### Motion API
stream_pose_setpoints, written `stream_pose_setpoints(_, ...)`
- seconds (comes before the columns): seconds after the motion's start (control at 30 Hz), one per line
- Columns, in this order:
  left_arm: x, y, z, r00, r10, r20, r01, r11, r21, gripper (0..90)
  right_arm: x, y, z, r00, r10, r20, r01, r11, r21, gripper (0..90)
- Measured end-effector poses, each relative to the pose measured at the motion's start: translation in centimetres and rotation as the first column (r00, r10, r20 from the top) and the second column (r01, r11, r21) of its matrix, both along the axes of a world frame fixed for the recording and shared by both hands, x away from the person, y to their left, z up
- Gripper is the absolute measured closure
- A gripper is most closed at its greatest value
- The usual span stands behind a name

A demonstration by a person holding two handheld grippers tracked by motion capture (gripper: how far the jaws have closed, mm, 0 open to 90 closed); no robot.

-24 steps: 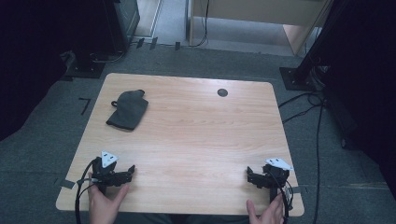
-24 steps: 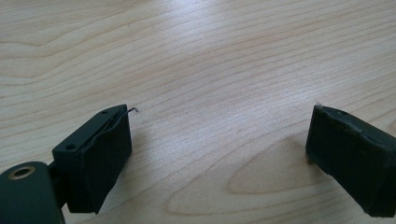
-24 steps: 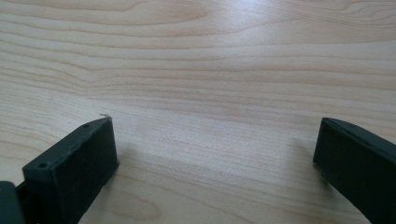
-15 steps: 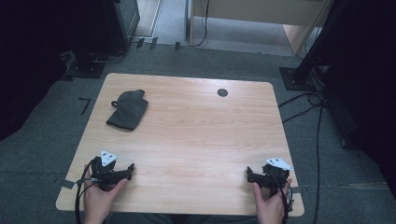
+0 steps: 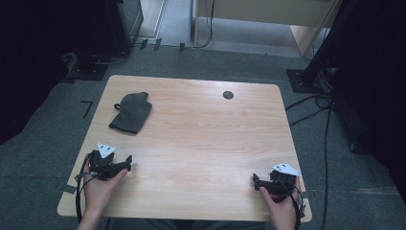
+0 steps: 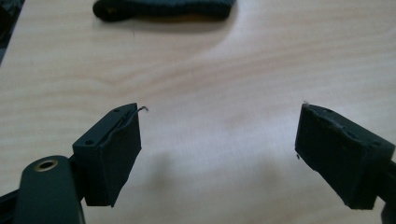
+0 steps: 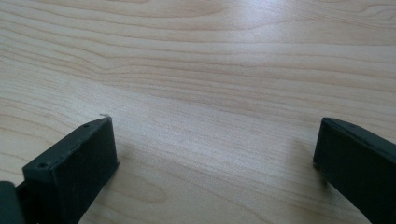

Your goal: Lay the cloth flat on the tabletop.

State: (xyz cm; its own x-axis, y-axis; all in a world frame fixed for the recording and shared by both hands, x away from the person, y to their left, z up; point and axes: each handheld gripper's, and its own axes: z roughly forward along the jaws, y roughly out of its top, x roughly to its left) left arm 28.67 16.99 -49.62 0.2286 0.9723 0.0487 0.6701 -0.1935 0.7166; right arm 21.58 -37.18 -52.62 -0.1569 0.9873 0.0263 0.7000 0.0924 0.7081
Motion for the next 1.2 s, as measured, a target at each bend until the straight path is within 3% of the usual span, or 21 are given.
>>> stream_pose_setpoints(0.07,0.6,0.0,0.0,1.0,0.007,0.001,-0.007,0.9999,0.008,15.4,0.0,0.0,0.0,1.0,-0.001,0.0,0.001,1.0,0.0,0.0)
stream_pose_setpoints(0.13,2.3,0.0,-0.4,0.9997,0.025,-0.007,-0.024,0.9996,0.017,18.3,0.0,0.0,0.0,1.0,-0.003,0.0,0.003,1.0,-0.001,0.0)
stream_pose_setpoints(0.3,4.8,-0.3,-0.7,0.9995,0.021,-0.025,-0.021,0.9997,-0.009,22.8,-0.1,0.1,0.0,1.0,-0.007,0.0,0.007,1.0,-0.001,0.0)
stream_pose_setpoints(0.4,5.5,-0.8,-0.8,0.9995,0.023,-0.022,-0.023,0.9997,-0.001,23.9,-0.1,0.1,0.0,1.0,-0.007,0.001,0.007,1.0,-0.001,0.0)
stream_pose_setpoints(0.57,6.7,-1.9,-0.6,0.9995,0.031,-0.003,-0.031,0.9991,0.028,25.1,0.0,0.2,0.0,1.0,-0.004,0.002,0.004,1.0,0.0,0.0)
stream_pose_setpoints(0.7,8.1,-3.2,-0.7,0.9995,0.026,0.017,-0.027,0.9962,0.083,30.5,0.0,0.2,0.0,1.0,-0.001,0.001,0.001,1.0,-0.001,0.0)
stream_pose_setpoints(0.83,9.1,-3.5,-0.9,0.9992,0.031,0.026,-0.033,0.9947,0.097,33.6,0.0,0.2,0.0,1.0,-0.001,0.001,0.001,1.0,-0.001,0.0)
stream_pose_setpoints(0.9,9.7,-3.7,-1.0,0.9993,0.031,0.023,-0.033,0.9928,0.115,40.5,0.0,0.3,0.0,1.0,-0.002,0.002,0.002,1.0,-0.001,0.0)
stream_pose_setpoints(0.93,10.1,-3.9,-1.1,0.9998,0.008,0.02,-0.01,0.9934,0.114,51.1,0.1,0.3,0.0,1.0,0.002,0.003,-0.002,1.0,-0.003,0.0)
stream_pose_setpoints(1.0,10.3,-4.0,-1.1,0.9999,-0.002,0.012,0.001,0.9934,0.115,63.3,0.1,0.3,0.0,1.0,0.002,0.003,-0.002,1.0,-0.003,0.0)
stream_pose_setpoints(1.03,10.4,-4.1,-1.1,0.9999,-0.014,0.004,0.013,0.9947,0.102,63.3,0.1,0.3,0.0,1.0,0.002,0.003,-0.002,1.0,-0.003,0.0)
stream_pose_setpoints(1.1,10.4,-4.3,-1.0,0.999,-0.045,-0.009,0.045,0.9958,0.079,80.0,0.1,0.3,0.0,1.0,0.002,0.003,-0.002,1.0,-0.003,0.0)
stream_pose_setpoints(1.13,10.3,-4.5,-1.0,0.9986,-0.052,-0.008,0.052,0.9952,0.083,83.4,0.1,0.3,0.0,1.0,0.003,0.003,-0.003,1.0,-0.003,0.0)
stream_pose_setpoints(1.2,9.9,-5.1,-0.9,0.9948,-0.101,-0.017,0.101,0.9937,0.048,86.3,0.1,0.4,0.0,1.0,0.004,0.002,-0.004,1.0,0.0,0.0)
